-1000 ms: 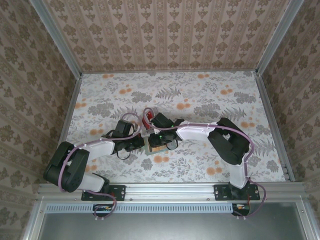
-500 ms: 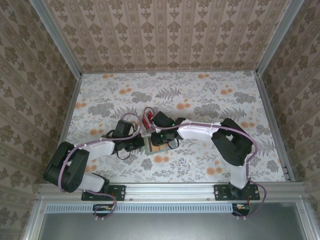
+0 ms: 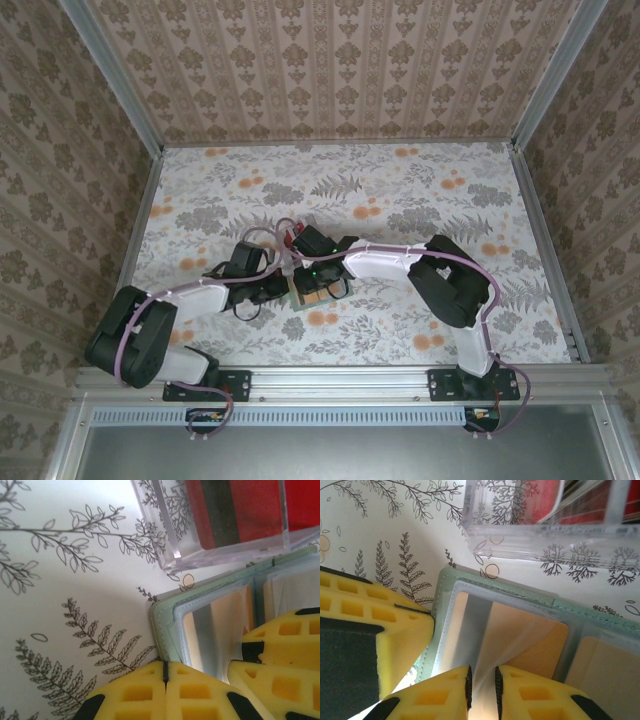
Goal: Put the credit cards into the card holder
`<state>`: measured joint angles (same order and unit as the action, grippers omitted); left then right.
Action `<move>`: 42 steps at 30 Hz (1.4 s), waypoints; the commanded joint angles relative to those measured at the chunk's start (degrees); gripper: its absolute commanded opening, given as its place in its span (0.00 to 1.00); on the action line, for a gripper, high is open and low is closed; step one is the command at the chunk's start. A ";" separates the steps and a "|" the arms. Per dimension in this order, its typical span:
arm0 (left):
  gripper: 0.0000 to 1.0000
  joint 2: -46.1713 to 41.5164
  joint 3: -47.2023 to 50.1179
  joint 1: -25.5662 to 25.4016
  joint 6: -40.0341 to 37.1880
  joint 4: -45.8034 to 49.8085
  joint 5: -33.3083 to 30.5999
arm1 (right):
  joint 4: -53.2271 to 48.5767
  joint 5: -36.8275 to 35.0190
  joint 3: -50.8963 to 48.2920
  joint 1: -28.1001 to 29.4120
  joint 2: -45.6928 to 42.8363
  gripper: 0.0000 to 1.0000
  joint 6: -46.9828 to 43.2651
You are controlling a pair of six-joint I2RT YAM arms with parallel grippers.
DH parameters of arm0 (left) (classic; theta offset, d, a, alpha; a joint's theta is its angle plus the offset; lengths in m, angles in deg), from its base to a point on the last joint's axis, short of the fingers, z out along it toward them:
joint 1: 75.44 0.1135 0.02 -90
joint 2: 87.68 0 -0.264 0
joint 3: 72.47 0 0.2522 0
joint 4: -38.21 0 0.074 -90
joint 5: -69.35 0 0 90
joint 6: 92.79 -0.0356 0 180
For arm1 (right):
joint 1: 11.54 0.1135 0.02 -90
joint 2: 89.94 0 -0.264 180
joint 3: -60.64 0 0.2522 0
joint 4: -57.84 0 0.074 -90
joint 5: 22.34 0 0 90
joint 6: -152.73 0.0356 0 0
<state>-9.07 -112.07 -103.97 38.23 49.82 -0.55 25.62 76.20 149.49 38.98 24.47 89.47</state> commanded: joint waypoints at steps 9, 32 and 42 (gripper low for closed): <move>0.00 -7.14 3.58 -3.77 4.04 5.41 -0.75 | 1.42 -1.06 -11.61 -2.37 -10.75 0.22 1.72; 0.08 15.96 -17.04 -32.22 12.04 -3.08 -3.59 | 7.43 2.75 -31.85 -18.33 -30.43 0.22 5.78; 0.49 21.28 -32.43 -34.49 3.71 7.69 -1.55 | 5.05 4.81 -33.05 -25.89 -34.34 0.23 3.23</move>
<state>13.92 -142.30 -138.75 46.05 51.78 -2.41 31.87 78.87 116.61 14.46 -7.90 94.15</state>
